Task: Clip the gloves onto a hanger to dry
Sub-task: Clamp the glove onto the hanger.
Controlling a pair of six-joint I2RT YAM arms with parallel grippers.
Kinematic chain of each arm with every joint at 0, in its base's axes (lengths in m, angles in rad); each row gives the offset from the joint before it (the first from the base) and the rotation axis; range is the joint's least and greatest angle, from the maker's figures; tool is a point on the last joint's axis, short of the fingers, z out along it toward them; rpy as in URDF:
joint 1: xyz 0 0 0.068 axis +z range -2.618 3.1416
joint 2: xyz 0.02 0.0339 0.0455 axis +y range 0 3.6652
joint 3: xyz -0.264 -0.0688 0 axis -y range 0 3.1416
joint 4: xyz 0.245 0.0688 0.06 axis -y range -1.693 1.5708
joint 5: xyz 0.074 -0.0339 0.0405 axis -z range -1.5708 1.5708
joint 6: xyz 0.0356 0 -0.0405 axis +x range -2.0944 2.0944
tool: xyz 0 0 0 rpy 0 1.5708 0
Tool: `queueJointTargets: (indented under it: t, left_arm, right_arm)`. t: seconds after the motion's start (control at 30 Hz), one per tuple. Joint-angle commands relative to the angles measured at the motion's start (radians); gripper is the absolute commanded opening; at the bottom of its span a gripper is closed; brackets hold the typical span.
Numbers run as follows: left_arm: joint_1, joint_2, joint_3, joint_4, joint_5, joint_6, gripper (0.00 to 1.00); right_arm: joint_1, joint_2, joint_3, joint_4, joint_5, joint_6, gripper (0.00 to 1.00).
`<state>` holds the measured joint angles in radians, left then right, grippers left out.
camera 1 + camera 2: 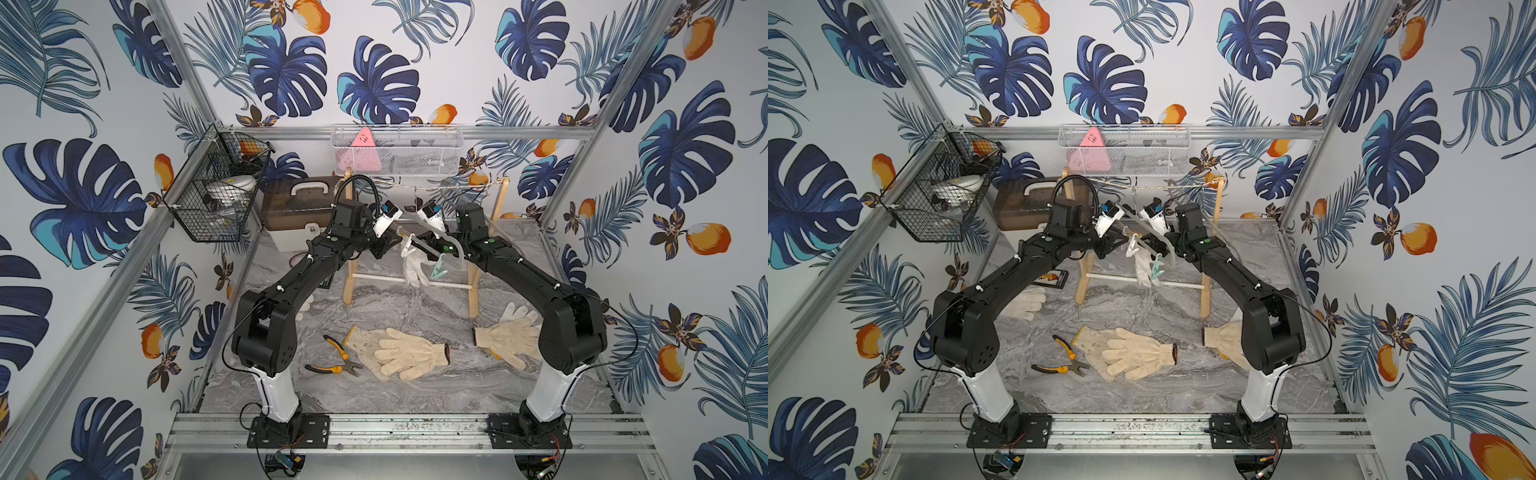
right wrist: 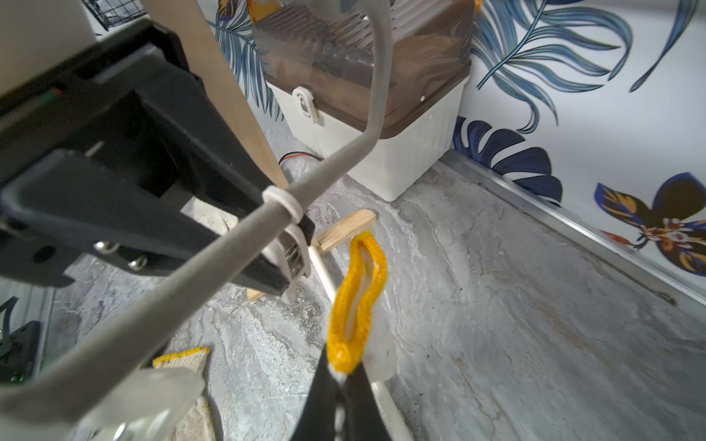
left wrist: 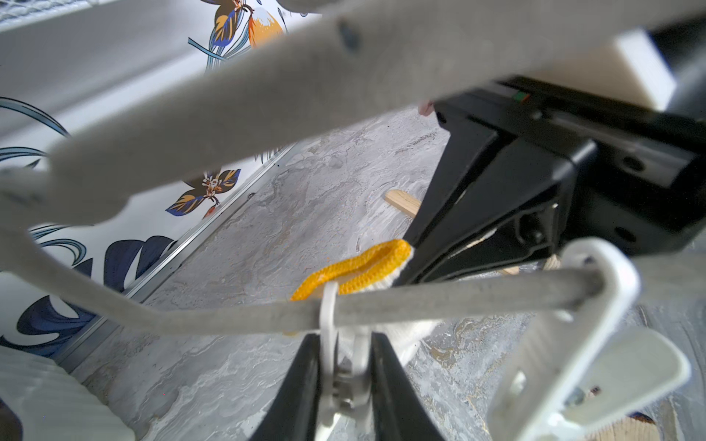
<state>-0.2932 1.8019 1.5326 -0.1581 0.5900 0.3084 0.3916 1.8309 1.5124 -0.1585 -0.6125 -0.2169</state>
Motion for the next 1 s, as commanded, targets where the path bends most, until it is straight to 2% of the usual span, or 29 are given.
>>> queueJointTargets:
  t: [0.0, 0.2, 0.77, 0.97]
  left_arm:
    - [0.002, -0.02, -0.009, 0.024, 0.062, -0.02, 0.25]
    - [0.002, -0.037, -0.022, 0.002, 0.103, -0.033, 0.26]
    - [0.012, -0.057, -0.012, -0.06, 0.194, -0.05, 0.26]
    - [0.015, -0.06, -0.015, -0.065, 0.223, -0.053, 0.26]
  right_arm:
    - [0.0, -0.018, -0.017, -0.055, -0.091, -0.038, 0.0]
    - [0.002, -0.016, -0.049, -0.079, -0.19, -0.058, 0.0]
    - [0.003, -0.004, -0.069, 0.005, -0.284, -0.061, 0.0]
    - [0.001, 0.007, -0.074, 0.07, -0.306, -0.019, 0.0]
